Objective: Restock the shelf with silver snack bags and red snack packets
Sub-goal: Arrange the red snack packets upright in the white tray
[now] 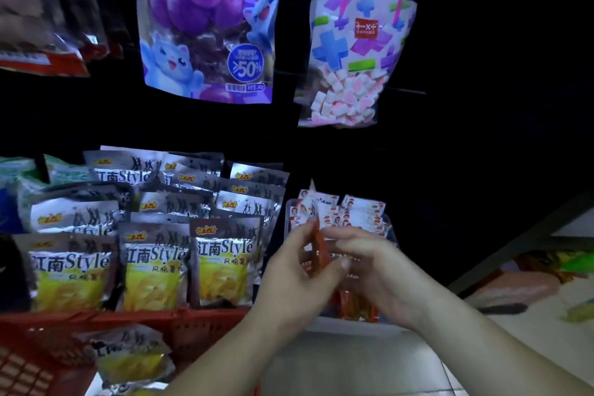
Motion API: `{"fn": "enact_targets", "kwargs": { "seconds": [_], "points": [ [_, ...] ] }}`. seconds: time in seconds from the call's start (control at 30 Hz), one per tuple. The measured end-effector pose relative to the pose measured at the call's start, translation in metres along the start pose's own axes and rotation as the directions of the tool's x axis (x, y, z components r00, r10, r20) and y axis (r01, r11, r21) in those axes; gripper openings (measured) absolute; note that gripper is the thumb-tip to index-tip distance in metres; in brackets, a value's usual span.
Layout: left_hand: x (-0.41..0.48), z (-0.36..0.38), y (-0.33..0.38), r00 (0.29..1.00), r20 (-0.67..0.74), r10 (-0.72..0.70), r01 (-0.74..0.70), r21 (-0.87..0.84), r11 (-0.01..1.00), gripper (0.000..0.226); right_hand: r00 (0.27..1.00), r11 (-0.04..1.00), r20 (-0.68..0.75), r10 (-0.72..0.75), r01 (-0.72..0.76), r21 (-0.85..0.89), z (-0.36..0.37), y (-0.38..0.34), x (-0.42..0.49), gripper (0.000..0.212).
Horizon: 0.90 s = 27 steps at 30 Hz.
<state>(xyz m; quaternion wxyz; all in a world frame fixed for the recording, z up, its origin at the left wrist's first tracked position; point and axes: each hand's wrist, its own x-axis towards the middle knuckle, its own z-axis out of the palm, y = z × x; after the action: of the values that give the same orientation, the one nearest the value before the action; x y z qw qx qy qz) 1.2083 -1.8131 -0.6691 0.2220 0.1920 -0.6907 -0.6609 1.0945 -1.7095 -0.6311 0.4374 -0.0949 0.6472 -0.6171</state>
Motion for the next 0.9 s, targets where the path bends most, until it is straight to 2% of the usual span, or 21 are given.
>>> {"fn": "enact_targets", "kwargs": {
  "seconds": [0.03,0.1,0.17,0.2,0.27,0.37,0.47,0.57,0.67,0.73,0.8,0.87,0.9],
  "points": [
    [0.003,-0.004,0.0,0.999,-0.013,-0.049,0.048,-0.079,0.996,0.04,1.0,1.0,-0.003,-0.004,0.004,-0.027,0.0,-0.002,0.002,0.026],
    [0.005,-0.013,0.0,0.991,0.029,-0.134,0.137,-0.224,0.965,0.032,0.99,0.986,-0.117,-0.081,0.062,-0.154,-0.003,0.002,0.007,0.022],
    [0.005,-0.016,-0.001,0.969,0.113,-0.222,0.248,-0.346,0.905,0.033,0.965,0.98,-0.229,-0.128,0.087,-0.181,-0.006,0.009,0.011,0.033],
    [0.004,-0.015,-0.003,0.956,0.142,-0.257,0.292,-0.377,0.879,0.035,0.965,0.983,-0.235,-0.121,0.084,-0.163,-0.006,0.011,0.011,0.038],
    [0.004,-0.013,-0.011,0.95,0.119,-0.289,0.312,-0.327,0.892,0.037,0.966,0.984,-0.228,-0.122,0.088,-0.152,-0.01,0.015,0.013,0.044],
    [0.004,-0.013,-0.019,0.964,0.018,-0.264,0.264,-0.146,0.953,0.052,0.963,0.98,-0.216,-0.159,0.128,-0.153,-0.017,0.014,0.015,0.053],
    [0.005,-0.012,-0.017,0.96,-0.021,-0.281,0.273,-0.169,0.947,0.072,0.95,0.968,-0.255,-0.18,0.126,-0.216,-0.02,0.012,0.016,0.061],
    [0.011,-0.007,-0.013,0.957,-0.011,-0.29,0.281,-0.205,0.937,0.064,0.935,0.971,-0.301,-0.19,0.133,-0.2,-0.02,0.006,0.017,0.058],
    [0.017,-0.004,-0.008,0.956,-0.047,-0.289,0.271,-0.239,0.932,0.063,0.912,0.966,-0.351,-0.213,0.142,-0.218,-0.02,0.003,0.019,0.064],
    [0.02,-0.003,-0.004,0.953,-0.036,-0.301,0.279,-0.288,0.916,0.063,0.91,0.958,-0.346,-0.229,0.148,-0.244,-0.017,-0.001,0.019,0.061],
    [0.022,-0.002,0.0,0.955,-0.034,-0.294,0.267,-0.331,0.905,0.057,0.932,0.97,-0.313,-0.182,0.119,-0.21,-0.018,-0.005,0.018,0.053],
    [0.023,-0.002,-0.001,0.955,-0.056,-0.29,0.252,-0.359,0.899,0.052,0.972,0.975,-0.195,-0.128,0.087,-0.206,-0.021,-0.01,0.015,0.048],
    [0.023,-0.002,-0.002,0.955,-0.065,-0.29,0.249,-0.361,0.899,0.051,0.984,0.97,-0.135,-0.113,0.081,-0.227,-0.024,-0.012,0.015,0.054]
  ]
}}
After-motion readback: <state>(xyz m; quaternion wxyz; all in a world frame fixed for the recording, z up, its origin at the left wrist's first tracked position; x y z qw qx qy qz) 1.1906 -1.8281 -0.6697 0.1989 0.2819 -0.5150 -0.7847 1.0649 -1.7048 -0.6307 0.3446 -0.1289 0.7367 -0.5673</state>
